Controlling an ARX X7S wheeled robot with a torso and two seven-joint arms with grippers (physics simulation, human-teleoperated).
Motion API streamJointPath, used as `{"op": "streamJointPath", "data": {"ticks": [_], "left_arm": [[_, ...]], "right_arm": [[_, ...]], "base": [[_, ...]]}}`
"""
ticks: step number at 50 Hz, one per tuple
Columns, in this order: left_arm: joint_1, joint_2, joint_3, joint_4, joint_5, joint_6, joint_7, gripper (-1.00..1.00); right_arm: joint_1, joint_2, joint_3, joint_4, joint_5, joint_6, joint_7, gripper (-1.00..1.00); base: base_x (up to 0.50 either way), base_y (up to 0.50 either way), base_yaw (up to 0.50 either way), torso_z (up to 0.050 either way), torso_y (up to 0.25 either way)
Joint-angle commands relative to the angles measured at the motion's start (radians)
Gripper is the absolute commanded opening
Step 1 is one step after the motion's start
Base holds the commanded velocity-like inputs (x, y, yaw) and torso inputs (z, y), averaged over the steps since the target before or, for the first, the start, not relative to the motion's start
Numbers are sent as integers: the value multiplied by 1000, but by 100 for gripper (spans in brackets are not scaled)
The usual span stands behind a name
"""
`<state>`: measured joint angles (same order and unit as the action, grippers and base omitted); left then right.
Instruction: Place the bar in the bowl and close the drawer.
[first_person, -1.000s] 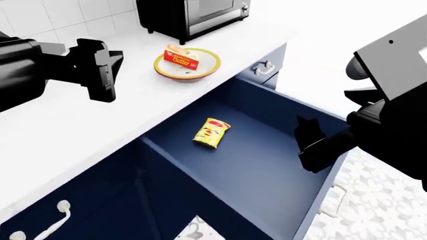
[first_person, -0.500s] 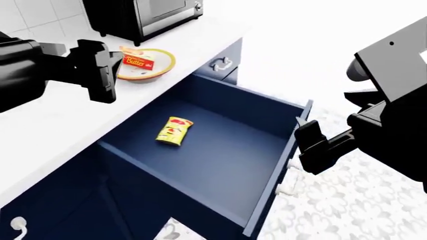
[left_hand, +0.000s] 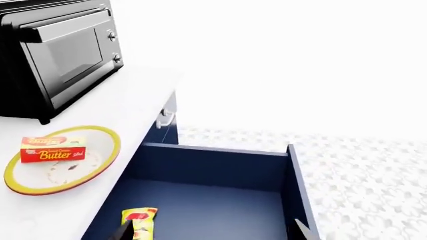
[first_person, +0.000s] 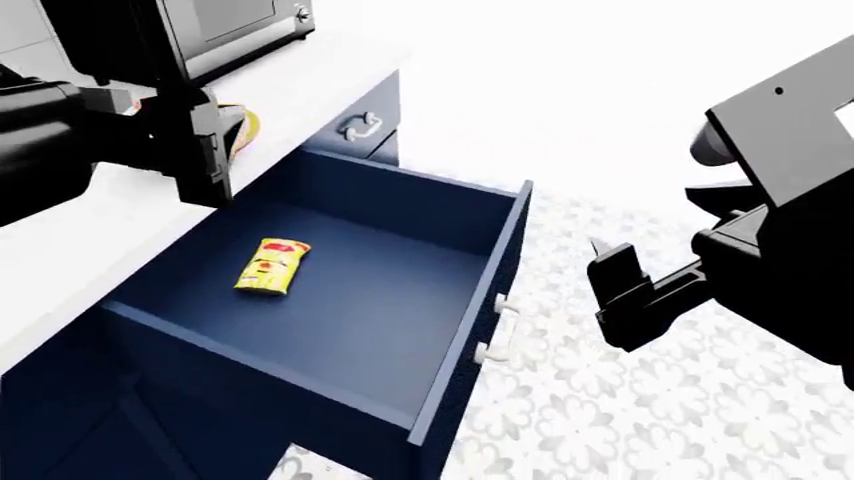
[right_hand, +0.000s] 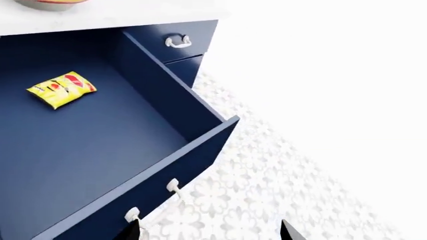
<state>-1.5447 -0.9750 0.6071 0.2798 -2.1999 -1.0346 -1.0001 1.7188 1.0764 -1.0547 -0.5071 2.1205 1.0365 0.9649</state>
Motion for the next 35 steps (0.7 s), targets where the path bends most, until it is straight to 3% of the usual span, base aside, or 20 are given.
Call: {"op": "streamJointPath", "data": {"ticks": [1, 15, 28, 35], "left_arm": [[0, -4, 1, 6, -4, 2, 1, 100], [-2, -3, 6, 2, -1, 2, 5, 100], [0, -4, 9, 3, 3, 6, 7, 100], [-3, -5, 10, 5, -1, 7, 4, 100]], "right_arm": [[-1, -2, 0, -2, 3, 0, 1, 100], [-6, 0, 7, 1, 14, -12, -13, 100], [-13, 2, 2, 10, 27, -18, -7, 100], [-7, 4, 1, 8, 36, -15, 2, 100]], "base": [[-28, 69, -500, 0, 0], [-25, 71, -483, 0, 0], [2, 1, 0, 0, 0], [503, -2, 0, 0, 0]]}}
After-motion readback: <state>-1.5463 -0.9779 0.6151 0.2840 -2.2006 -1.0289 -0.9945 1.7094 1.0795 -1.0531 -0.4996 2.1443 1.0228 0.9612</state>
